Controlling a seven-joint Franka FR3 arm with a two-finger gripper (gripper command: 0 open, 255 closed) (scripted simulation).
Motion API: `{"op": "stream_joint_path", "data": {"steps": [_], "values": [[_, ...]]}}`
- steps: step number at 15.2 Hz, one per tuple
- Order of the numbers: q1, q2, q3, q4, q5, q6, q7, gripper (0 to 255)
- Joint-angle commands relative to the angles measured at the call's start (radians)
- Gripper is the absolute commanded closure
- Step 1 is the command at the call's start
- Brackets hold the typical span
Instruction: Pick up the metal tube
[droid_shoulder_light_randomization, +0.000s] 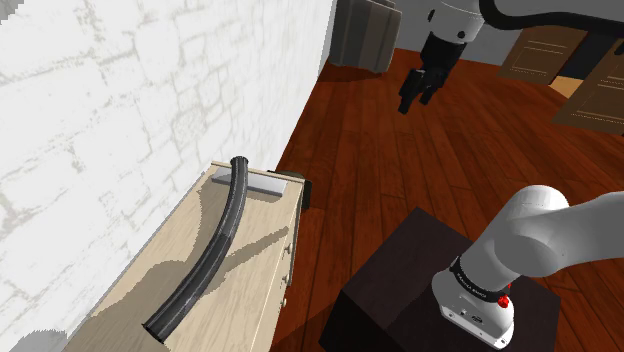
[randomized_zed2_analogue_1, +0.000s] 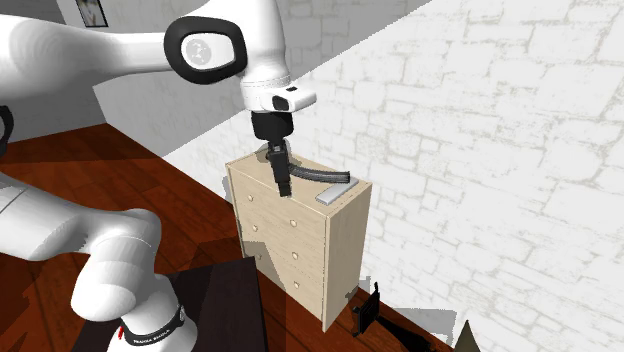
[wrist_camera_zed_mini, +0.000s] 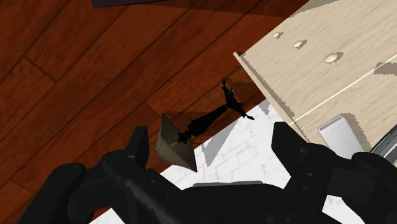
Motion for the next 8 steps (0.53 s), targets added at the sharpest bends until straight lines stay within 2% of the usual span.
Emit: {"op": "stream_joint_path", "data": {"steps": [1,8], "values": [[0.0,0.0,0.0,0.0,0.0,0.0,0.0,0],[0.043,0.049,0.129,-0.068,0.088,0.129,0.162,0]]}}
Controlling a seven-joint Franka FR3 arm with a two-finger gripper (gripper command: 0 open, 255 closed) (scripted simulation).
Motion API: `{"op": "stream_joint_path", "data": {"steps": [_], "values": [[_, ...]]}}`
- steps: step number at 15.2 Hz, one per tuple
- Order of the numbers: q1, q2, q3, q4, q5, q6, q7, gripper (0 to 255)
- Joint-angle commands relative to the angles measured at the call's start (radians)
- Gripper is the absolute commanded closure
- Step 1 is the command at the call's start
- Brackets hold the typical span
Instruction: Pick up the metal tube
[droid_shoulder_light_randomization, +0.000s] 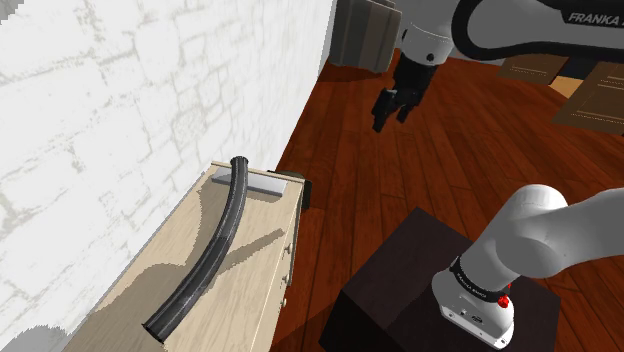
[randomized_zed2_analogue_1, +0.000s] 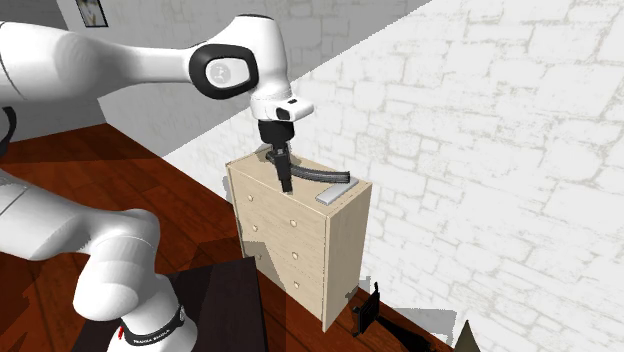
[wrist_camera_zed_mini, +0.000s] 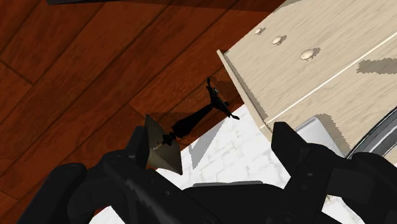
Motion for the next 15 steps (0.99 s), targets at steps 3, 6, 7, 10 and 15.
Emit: {"op": "stream_joint_path", "data": {"steps": [3,6,7,10,15], "values": [[0.024,0.05,0.077,-0.013,0.045,0.075,0.094,0],[0.038,0.103,0.134,-0.012,0.07,0.136,0.163,0],[0.042,0.122,0.154,-0.009,0.077,0.156,0.186,0],[0.051,0.189,0.213,0.008,0.091,0.217,0.256,0],[0.056,0.321,0.312,0.062,0.086,0.313,0.381,0]]}}
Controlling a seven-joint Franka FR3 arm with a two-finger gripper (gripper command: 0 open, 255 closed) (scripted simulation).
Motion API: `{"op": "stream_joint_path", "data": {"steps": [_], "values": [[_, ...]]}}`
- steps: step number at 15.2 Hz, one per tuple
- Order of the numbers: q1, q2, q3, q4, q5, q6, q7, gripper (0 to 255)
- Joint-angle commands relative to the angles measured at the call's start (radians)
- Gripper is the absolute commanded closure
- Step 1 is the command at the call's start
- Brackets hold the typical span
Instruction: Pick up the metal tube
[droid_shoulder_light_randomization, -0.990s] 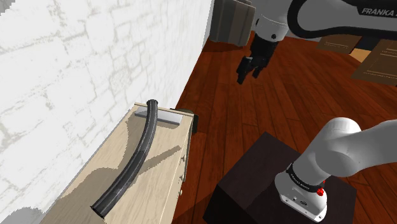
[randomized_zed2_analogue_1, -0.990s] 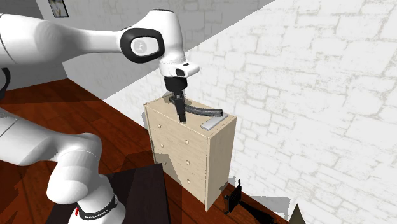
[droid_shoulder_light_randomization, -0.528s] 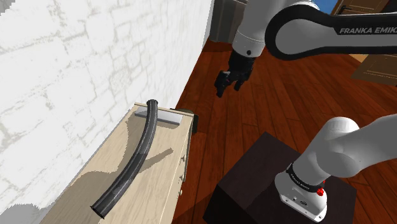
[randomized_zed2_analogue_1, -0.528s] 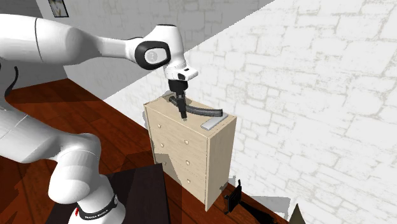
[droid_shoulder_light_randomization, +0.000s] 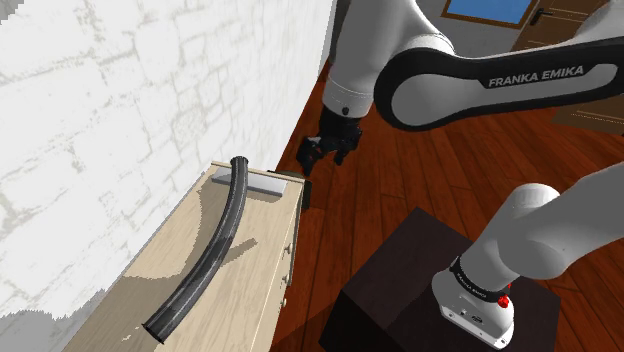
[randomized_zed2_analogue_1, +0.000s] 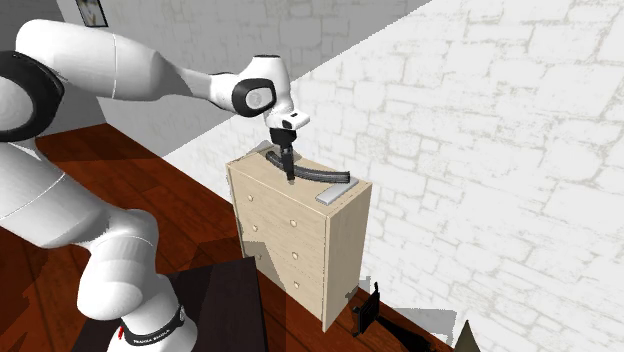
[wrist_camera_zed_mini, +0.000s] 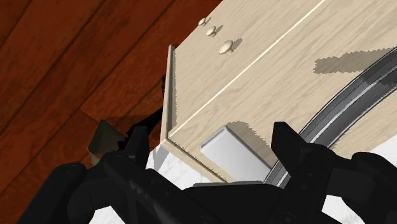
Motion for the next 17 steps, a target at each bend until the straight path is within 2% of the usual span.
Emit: {"op": "stream_joint_path", "data": {"steps": [1,6,11,14,17], "values": [[-0.003,0.065,0.04,0.03,-0.012,0.041,0.052,0],[-0.007,0.229,0.136,0.123,-0.08,0.119,0.201,0],[0.008,0.423,0.209,0.25,-0.214,0.168,0.375,0],[0.043,0.548,0.227,0.344,-0.313,0.176,0.482,0],[0.102,0.674,0.22,0.453,-0.408,0.169,0.575,0]]}}
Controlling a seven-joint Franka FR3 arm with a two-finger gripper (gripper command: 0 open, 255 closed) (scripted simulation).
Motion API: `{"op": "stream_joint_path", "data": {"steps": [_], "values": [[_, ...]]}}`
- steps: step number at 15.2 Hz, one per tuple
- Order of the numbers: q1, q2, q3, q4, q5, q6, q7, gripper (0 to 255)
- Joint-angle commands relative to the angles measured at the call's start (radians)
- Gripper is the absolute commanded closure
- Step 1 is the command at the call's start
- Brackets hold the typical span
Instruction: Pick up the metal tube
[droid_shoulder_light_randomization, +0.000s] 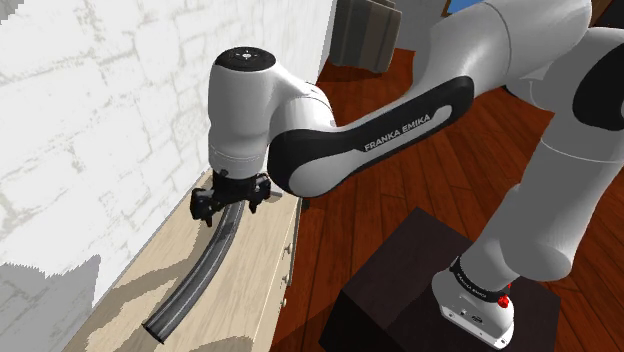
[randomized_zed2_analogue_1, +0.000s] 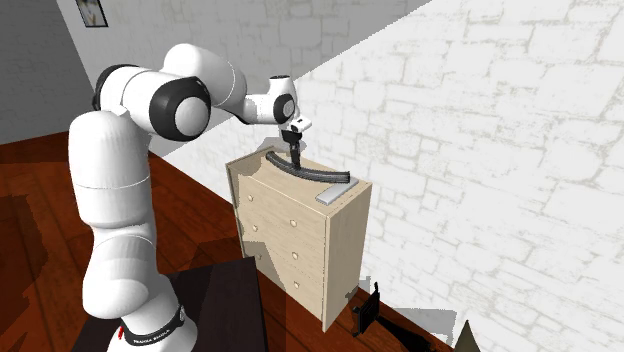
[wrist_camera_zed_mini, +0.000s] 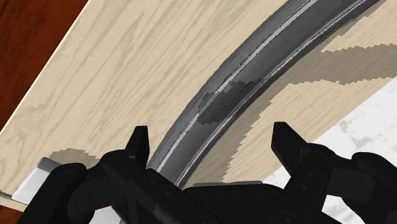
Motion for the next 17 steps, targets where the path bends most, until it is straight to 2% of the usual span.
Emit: {"op": "stream_joint_path", "data": {"steps": [1,10,11,17], "values": [[0.03,0.059,-0.006,0.052,-0.045,-0.002,0.045,0],[0.044,0.104,-0.026,0.004,-0.09,0.08,0.08,0],[0.044,0.104,-0.026,0.004,-0.091,0.081,0.08,255],[0.044,0.107,-0.027,0.004,-0.092,0.082,0.08,255]]}}
